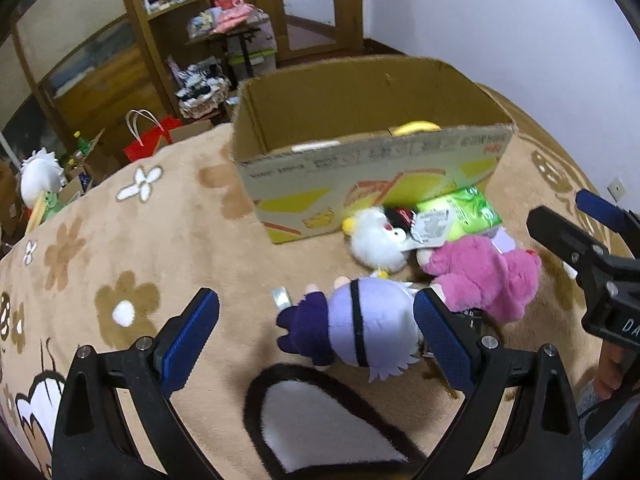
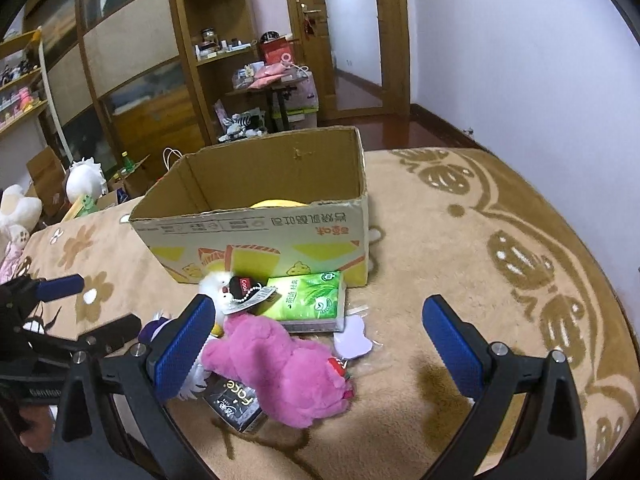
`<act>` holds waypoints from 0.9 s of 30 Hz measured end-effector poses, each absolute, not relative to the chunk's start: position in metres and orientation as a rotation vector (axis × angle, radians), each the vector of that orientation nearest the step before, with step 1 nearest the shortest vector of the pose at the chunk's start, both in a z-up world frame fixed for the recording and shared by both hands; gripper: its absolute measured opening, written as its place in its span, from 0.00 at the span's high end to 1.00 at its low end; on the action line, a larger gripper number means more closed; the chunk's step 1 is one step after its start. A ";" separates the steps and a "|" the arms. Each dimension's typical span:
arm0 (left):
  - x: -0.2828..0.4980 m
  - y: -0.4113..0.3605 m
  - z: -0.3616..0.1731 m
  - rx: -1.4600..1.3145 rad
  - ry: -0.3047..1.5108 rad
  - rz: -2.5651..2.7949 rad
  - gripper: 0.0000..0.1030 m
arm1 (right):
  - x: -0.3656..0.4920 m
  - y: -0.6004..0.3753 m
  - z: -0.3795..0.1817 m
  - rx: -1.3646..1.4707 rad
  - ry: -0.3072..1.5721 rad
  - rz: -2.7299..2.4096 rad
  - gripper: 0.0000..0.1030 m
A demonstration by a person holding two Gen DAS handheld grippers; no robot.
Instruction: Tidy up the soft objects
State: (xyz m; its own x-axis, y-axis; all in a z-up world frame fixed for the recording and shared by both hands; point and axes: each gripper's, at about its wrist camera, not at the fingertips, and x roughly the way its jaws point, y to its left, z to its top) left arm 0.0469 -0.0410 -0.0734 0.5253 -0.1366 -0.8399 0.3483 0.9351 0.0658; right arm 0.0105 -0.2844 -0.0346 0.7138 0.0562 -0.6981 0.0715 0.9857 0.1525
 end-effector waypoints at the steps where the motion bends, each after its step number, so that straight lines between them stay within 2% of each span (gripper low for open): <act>1: 0.048 -0.043 -0.076 0.241 0.986 -0.296 0.06 | 0.012 -0.285 -0.036 0.181 0.782 -0.007 0.00; 27: 0.059 -0.066 -0.124 0.267 1.173 -0.367 0.06 | 0.042 -0.277 -0.090 0.232 1.018 0.036 0.00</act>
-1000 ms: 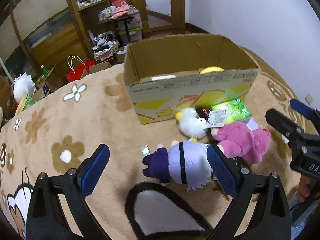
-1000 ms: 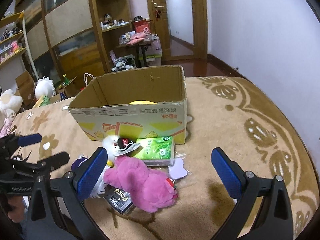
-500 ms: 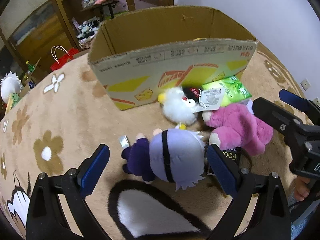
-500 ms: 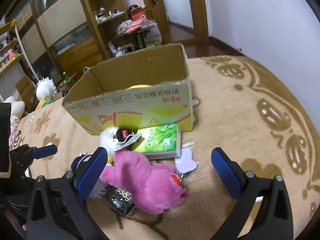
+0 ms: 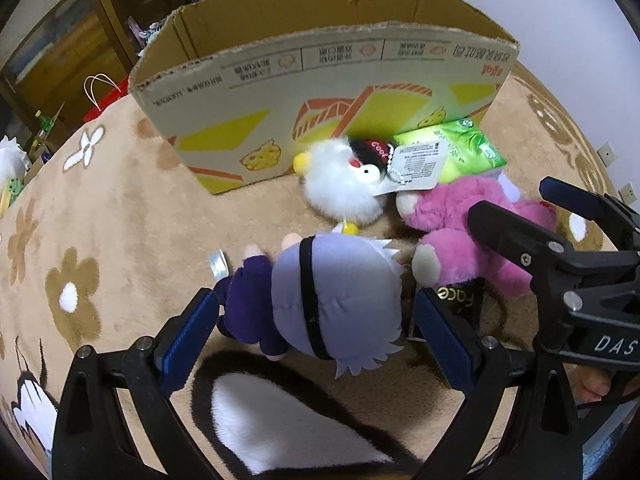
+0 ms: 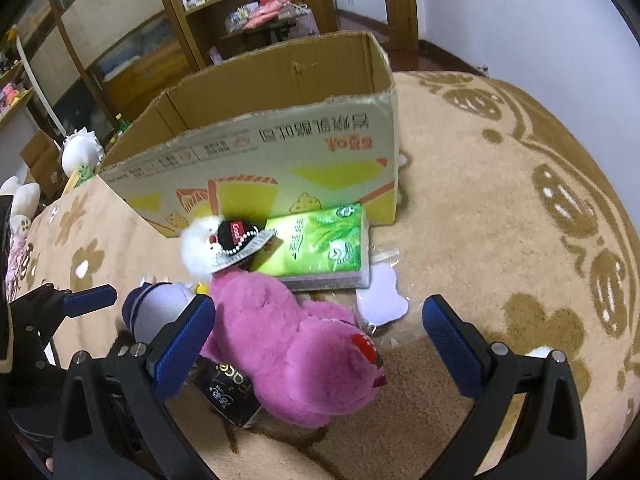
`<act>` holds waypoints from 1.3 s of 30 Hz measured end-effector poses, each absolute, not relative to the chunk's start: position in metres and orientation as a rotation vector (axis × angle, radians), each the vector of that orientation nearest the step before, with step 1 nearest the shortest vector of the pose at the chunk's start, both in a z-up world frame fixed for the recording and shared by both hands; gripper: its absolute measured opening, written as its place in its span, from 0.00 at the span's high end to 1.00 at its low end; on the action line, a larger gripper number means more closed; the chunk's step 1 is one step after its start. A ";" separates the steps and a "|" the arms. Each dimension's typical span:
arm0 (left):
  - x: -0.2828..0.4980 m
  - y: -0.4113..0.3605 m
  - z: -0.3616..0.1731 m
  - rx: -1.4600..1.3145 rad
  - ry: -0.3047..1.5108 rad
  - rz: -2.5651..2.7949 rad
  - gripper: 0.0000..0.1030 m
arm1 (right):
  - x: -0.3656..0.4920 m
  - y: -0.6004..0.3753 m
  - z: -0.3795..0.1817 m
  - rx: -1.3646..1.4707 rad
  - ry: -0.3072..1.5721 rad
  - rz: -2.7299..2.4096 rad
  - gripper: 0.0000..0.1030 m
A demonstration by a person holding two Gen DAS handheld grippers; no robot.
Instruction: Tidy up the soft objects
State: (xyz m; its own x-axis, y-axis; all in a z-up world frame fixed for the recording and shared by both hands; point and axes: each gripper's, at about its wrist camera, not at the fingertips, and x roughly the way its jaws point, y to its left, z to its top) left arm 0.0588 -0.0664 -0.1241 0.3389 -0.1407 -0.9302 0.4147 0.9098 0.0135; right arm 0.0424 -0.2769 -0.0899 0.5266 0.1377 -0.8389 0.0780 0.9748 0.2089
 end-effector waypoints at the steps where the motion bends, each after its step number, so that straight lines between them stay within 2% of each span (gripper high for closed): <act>1: 0.059 -0.066 -0.126 0.269 1.179 -0.365 0.06 | 0.043 -0.276 -0.092 0.236 1.027 0.038 0.00; 19: 0.068 -0.066 -0.147 0.262 1.242 -0.325 0.06 | 0.048 -0.274 -0.112 0.317 1.104 0.070 0.00; 39: 0.071 -0.064 -0.155 0.273 1.240 -0.312 0.06 | 0.058 -0.257 -0.118 0.264 1.146 0.074 0.00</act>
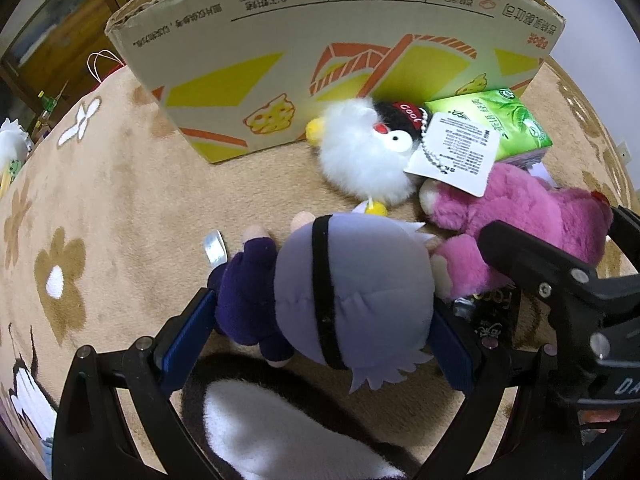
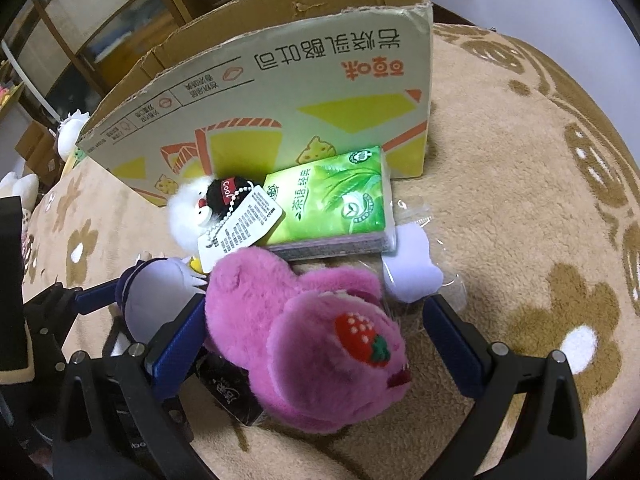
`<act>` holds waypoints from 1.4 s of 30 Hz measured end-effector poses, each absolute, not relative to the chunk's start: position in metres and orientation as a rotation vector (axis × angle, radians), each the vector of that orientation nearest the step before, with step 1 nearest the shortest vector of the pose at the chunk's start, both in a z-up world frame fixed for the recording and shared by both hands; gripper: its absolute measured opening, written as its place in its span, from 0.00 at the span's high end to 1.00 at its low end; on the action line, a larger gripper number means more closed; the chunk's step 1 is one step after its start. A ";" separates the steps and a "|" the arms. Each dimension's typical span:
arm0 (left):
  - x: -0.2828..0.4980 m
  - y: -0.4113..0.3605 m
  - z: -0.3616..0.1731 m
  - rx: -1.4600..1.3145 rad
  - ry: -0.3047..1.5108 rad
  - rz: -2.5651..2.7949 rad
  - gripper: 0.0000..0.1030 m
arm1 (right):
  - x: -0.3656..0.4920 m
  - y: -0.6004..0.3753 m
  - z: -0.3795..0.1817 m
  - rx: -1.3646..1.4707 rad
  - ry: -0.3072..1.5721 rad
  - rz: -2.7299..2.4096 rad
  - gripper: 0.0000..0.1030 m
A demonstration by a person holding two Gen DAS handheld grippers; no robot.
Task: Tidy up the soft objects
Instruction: 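Grasp the purple-white doll with the left tool while the right tool grasps the pink strawberry bear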
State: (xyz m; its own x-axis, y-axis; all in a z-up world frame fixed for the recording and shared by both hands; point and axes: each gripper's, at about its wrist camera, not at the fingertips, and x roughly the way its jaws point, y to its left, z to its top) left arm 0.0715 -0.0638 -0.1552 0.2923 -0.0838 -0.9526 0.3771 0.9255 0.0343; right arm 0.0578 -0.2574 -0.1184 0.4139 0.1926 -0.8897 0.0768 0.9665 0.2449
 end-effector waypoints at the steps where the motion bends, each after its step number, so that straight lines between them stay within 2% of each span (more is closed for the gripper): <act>1: 0.072 -0.063 -0.156 0.272 1.240 -0.312 0.06 | 0.058 -0.257 -0.119 0.259 1.147 0.079 0.00; 8: 0.073 -0.059 -0.158 0.255 1.234 -0.312 0.08 | 0.054 -0.252 -0.117 0.241 1.145 0.098 0.02; 12: 0.072 -0.053 -0.156 0.233 1.232 -0.312 0.10 | 0.051 -0.248 -0.112 0.255 1.120 0.132 0.19; 23: 0.068 -0.043 -0.152 0.221 1.217 -0.302 0.11 | 0.040 -0.251 -0.101 0.223 1.086 0.134 0.23; 42: 0.047 -0.041 -0.126 0.227 1.132 -0.254 0.11 | 0.027 -0.258 -0.070 0.166 0.987 0.085 0.24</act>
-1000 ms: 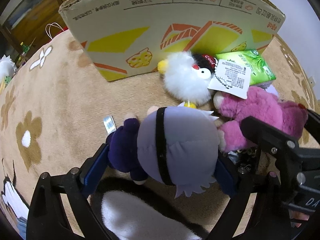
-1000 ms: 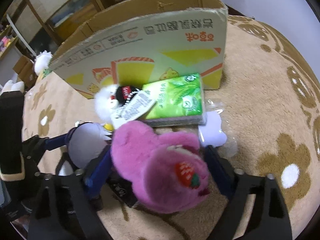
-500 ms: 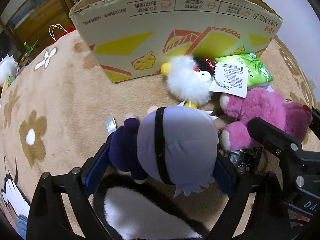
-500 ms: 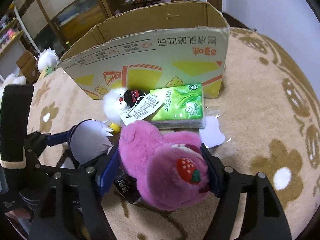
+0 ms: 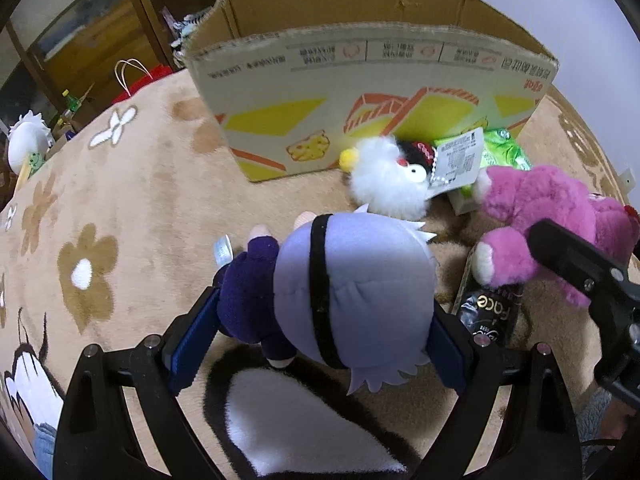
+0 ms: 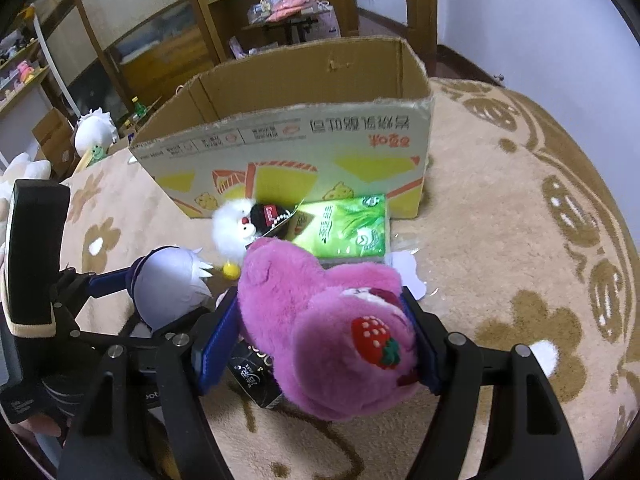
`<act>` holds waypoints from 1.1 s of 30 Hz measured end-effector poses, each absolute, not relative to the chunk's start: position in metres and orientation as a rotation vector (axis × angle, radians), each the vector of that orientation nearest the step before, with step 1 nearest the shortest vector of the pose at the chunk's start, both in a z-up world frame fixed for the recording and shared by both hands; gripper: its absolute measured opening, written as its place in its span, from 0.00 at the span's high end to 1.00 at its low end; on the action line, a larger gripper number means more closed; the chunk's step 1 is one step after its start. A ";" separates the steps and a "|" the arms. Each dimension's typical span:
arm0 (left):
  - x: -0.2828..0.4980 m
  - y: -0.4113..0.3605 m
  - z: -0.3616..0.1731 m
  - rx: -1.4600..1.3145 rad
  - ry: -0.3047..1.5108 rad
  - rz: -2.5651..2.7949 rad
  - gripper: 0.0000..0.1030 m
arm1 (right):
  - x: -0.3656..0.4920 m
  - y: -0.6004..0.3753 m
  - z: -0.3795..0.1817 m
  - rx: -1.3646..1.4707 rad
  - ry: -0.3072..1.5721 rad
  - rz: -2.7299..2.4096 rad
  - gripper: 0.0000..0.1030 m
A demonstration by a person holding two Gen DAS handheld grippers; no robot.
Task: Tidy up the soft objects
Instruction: 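Grasp the purple-white doll with the left tool while the right tool grasps the pink strawberry bear, then lift the purple-white doll with the left tool while the right tool carries the pink bear over the box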
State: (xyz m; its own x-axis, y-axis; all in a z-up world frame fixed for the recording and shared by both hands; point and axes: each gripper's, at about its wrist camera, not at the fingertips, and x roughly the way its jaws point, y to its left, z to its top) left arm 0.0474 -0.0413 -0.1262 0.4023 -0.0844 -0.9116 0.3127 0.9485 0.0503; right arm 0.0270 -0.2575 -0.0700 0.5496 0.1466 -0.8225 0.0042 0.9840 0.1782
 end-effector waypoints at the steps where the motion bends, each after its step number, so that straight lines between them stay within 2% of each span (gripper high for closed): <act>1: 0.045 -0.041 -0.123 0.229 1.119 -0.238 0.11 | 0.026 -0.258 -0.067 0.165 0.975 0.081 0.24; 22: 0.015 -0.029 -0.034 0.161 0.726 -0.159 0.11 | 0.010 -0.264 0.005 0.085 0.634 -0.018 0.25; 33: 0.025 -0.033 -0.010 0.170 0.623 -0.146 0.11 | 0.025 -0.265 0.020 0.064 0.583 -0.038 0.25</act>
